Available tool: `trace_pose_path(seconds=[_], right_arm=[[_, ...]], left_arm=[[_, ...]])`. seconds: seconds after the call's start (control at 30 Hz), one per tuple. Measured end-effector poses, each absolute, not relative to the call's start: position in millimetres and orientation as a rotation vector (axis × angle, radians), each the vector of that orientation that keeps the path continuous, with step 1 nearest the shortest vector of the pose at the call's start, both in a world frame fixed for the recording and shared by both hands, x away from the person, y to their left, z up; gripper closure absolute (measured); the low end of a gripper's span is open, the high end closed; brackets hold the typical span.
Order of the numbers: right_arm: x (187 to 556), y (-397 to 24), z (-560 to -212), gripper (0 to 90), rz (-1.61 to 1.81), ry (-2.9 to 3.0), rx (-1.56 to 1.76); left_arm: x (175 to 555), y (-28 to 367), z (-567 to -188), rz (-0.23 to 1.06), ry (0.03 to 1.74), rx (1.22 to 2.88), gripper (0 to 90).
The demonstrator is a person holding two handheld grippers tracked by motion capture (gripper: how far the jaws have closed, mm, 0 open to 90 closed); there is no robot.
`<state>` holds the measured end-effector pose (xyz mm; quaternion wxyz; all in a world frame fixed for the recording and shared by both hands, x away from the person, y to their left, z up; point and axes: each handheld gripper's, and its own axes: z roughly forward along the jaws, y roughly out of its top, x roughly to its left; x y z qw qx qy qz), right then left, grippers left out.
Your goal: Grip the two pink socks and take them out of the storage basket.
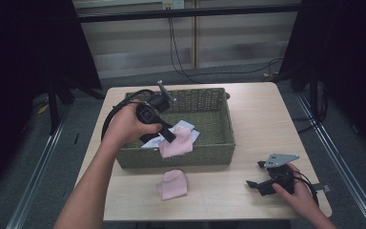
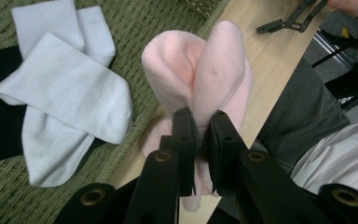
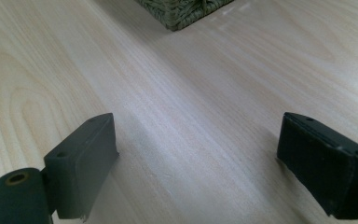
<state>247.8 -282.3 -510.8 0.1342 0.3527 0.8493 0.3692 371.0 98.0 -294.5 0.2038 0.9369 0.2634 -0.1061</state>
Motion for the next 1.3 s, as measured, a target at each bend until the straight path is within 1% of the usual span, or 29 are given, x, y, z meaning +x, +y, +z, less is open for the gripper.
trace_pose_path(seconds=[0.53,0.8,0.83,0.87,0.9,0.93,1.0,1.17,1.3], right_arm=[[248,-282,-511,11.1,1.068,2.464,1.018],[248,-283,-511,11.1,1.068,2.464,1.018],[248,-283,-511,11.1,1.068,2.464,1.018],[248,-283,-511,11.1,1.068,2.464,1.018],[248,-282,-511,11.1,1.068,2.464,1.019],[248,-282,-511,11.1,1.068,2.464,1.019],[248,-282,-511,11.1,1.068,2.464,1.02],[248,-282,-511,11.1,1.068,2.464,1.018],[248,-282,-511,11.1,1.068,2.464,1.02]], left_arm=[[352,90,-307,-0.298,0.679,2.625,82.0],[337,84,-318,-0.308,0.617,2.625,81.1],[335,83,-320,-0.311,0.603,2.62,78.7],[335,83,-323,-0.309,0.575,2.618,74.0],[334,82,-325,-0.293,0.574,2.611,66.2],[334,83,-327,-0.271,0.56,2.61,60.6],[333,87,-331,-0.256,0.575,2.596,52.8],[330,99,-340,-0.217,0.595,2.587,45.2],[326,106,-350,-0.176,0.609,2.588,41.8]])
